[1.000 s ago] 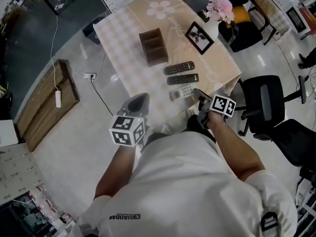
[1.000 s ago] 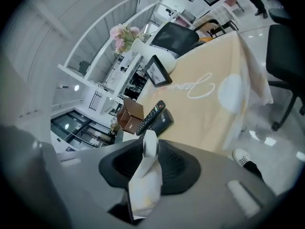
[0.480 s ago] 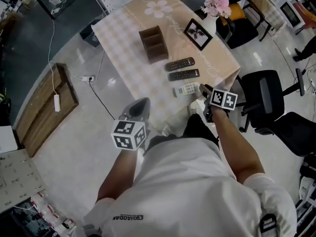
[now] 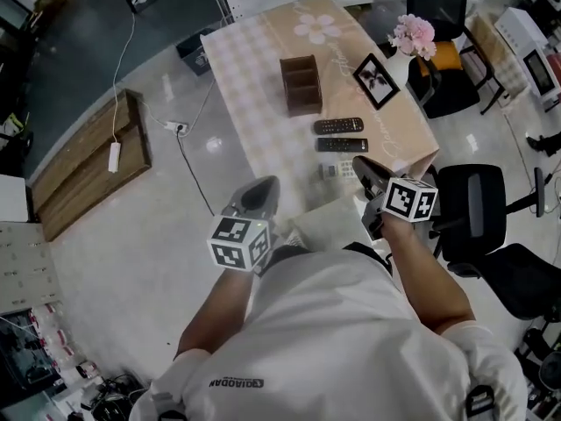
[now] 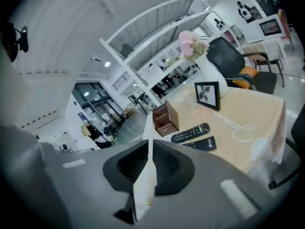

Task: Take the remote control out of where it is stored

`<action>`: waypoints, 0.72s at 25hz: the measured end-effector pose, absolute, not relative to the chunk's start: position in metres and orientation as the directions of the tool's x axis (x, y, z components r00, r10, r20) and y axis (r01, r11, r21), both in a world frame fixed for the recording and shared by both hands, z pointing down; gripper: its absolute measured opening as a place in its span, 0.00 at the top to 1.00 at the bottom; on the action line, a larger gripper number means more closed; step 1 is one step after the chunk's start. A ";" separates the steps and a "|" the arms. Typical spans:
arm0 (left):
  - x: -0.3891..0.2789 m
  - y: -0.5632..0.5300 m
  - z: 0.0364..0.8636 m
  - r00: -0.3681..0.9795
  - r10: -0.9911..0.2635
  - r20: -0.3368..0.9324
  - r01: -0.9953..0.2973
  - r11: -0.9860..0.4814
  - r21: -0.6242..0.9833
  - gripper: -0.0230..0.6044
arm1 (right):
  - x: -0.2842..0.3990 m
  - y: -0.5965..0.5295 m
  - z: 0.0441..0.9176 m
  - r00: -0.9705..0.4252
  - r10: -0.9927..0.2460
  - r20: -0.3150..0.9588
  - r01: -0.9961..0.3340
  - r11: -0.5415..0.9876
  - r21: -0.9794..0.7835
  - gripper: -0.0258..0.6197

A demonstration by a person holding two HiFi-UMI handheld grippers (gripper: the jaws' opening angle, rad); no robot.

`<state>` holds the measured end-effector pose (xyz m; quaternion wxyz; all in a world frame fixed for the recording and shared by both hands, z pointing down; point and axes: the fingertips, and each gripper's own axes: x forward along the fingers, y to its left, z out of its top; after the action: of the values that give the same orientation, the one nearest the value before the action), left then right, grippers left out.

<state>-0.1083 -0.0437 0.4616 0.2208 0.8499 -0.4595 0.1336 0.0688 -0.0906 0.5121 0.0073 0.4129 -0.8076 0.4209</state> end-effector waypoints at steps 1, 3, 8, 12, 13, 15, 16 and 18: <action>-0.105 -0.041 0.458 0.531 -0.734 0.423 -0.847 -0.464 0.259 0.96 | 0.064 -0.088 0.502 -0.681 -0.649 0.340 -0.662 0.346 -0.665 0.93; -0.096 -0.033 0.453 0.512 -0.757 0.406 -0.858 -0.430 0.281 0.96 | 0.059 -0.079 0.486 -0.720 -0.620 0.312 -0.640 0.421 -0.642 0.95; -0.053 -0.007 0.439 0.485 -0.796 0.363 -0.868 -0.387 0.310 0.96 | 0.066 -0.035 0.455 -0.815 -0.523 0.250 -0.558 0.590 -0.583 0.95; -0.012 0.021 0.433 0.474 -0.807 0.351 -0.874 -0.384 0.299 0.96 | 0.093 0.002 0.445 -0.847 -0.475 0.239 -0.527 0.689 -0.498 0.95; -0.004 0.028 0.432 0.470 -0.811 0.349 -0.876 -0.380 0.297 0.96 | 0.101 0.010 0.444 -0.850 -0.469 0.239 -0.523 0.702 -0.483 0.95; 0.010 0.043 0.429 0.458 -0.821 0.342 -0.881 -0.369 0.295 0.96 | 0.117 0.024 0.444 -0.855 -0.459 0.242 -0.517 0.716 -0.469 0.95; 0.016 0.050 0.428 0.451 -0.826 0.339 -0.884 -0.362 0.295 0.96 | 0.124 0.031 0.445 -0.856 -0.454 0.246 -0.515 0.720 -0.464 0.95; 0.028 0.064 0.429 0.437 -0.833 0.340 -0.891 -0.347 0.294 0.96 | 0.139 0.042 0.449 -0.858 -0.445 0.257 -0.513 0.725 -0.460 0.95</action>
<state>0.0285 0.0640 0.4288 0.2216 0.8181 -0.5266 0.0651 0.1391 0.0423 0.4491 0.0645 0.2586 -0.9263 0.2662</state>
